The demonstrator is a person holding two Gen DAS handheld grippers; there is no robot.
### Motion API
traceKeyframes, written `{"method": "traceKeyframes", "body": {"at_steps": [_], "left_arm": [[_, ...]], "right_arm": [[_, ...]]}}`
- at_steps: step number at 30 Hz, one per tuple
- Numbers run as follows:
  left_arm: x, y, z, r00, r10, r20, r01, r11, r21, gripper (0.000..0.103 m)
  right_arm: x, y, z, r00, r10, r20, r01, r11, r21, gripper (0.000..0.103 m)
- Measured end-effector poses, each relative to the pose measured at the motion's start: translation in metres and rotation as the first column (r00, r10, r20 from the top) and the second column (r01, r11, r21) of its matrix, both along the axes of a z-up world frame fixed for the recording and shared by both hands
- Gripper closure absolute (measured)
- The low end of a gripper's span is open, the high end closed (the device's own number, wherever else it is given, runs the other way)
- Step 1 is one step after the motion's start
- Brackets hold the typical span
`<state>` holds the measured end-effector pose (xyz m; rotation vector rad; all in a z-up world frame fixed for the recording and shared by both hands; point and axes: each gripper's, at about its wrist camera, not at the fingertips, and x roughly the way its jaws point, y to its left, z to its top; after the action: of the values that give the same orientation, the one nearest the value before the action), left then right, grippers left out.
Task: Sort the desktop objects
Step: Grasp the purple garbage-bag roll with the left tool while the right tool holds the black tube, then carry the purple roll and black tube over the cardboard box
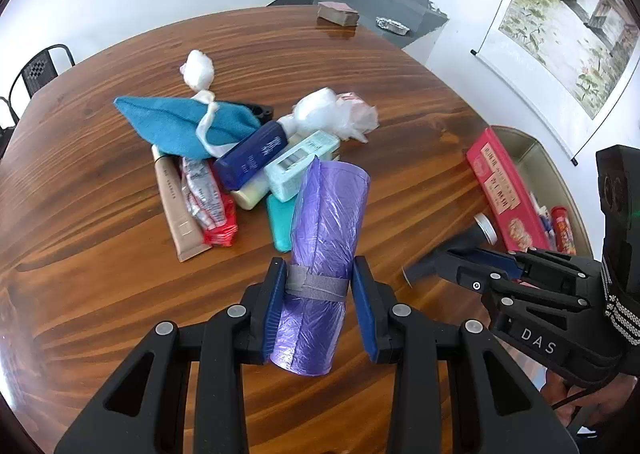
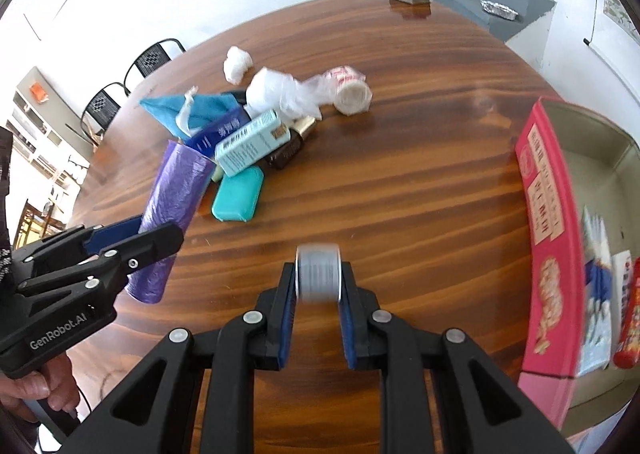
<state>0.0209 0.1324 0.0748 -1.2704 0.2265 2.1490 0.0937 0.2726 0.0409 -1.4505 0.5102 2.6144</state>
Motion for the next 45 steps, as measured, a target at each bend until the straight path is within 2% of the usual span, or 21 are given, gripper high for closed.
{"method": "traceKeyframes", "body": {"at_steps": [3,9,14,17,20,26,30,31,34,39,45], "left_arm": [[0.003,0.009,0.002,1.000,0.008,-0.006,-0.008,1.000,-0.004,0.067],[0.012,0.014,0.002,0.999,0.035,-0.004,-0.035,0.999,-0.013,0.067],[0.017,0.009,0.002,0.997,0.081,0.007,-0.081,0.997,-0.019,0.067],[0.019,0.007,0.002,0.995,0.095,0.002,-0.095,0.995,-0.024,0.067],[0.021,0.003,0.002,0.994,0.109,0.005,-0.109,0.994,-0.027,0.067],[0.023,-0.004,-0.002,0.991,0.130,0.018,-0.129,0.991,-0.040,0.067],[0.023,-0.005,-0.004,0.991,0.130,0.026,-0.129,0.990,-0.051,0.067],[0.022,-0.005,-0.003,0.991,0.130,0.026,-0.128,0.990,-0.051,0.067],[0.023,-0.004,0.001,0.992,0.126,0.015,-0.125,0.991,-0.046,0.067],[0.024,-0.003,0.008,0.992,0.126,-0.003,-0.126,0.991,-0.037,0.067],[0.026,0.006,0.016,0.993,0.115,-0.016,-0.115,0.993,-0.022,0.067]], "right_arm": [[0.001,0.008,-0.010,1.000,0.004,0.002,-0.004,1.000,0.005,0.081],[0.017,0.014,-0.005,0.999,0.034,0.014,-0.034,0.999,-0.012,0.087],[0.008,0.027,-0.016,0.999,0.027,0.032,-0.025,0.996,-0.085,0.086],[0.006,0.035,-0.022,0.999,0.012,0.053,-0.006,0.993,-0.120,0.076],[0.000,0.037,-0.026,0.998,0.021,0.059,-0.012,0.989,-0.149,0.075],[-0.016,0.025,-0.032,0.995,0.056,0.086,-0.049,0.995,-0.086,0.074],[-0.021,0.009,-0.031,0.992,0.091,0.090,-0.097,0.993,0.063,0.075],[-0.022,0.004,-0.031,0.990,0.104,0.092,-0.113,0.988,0.106,0.078],[-0.022,-0.004,-0.032,0.987,0.126,0.095,-0.140,0.976,0.165,0.081],[-0.014,0.003,-0.022,0.990,0.122,0.072,-0.129,0.987,0.095,0.081],[-0.002,0.020,0.016,0.996,0.091,-0.018,-0.091,0.995,0.039,0.081]]}}
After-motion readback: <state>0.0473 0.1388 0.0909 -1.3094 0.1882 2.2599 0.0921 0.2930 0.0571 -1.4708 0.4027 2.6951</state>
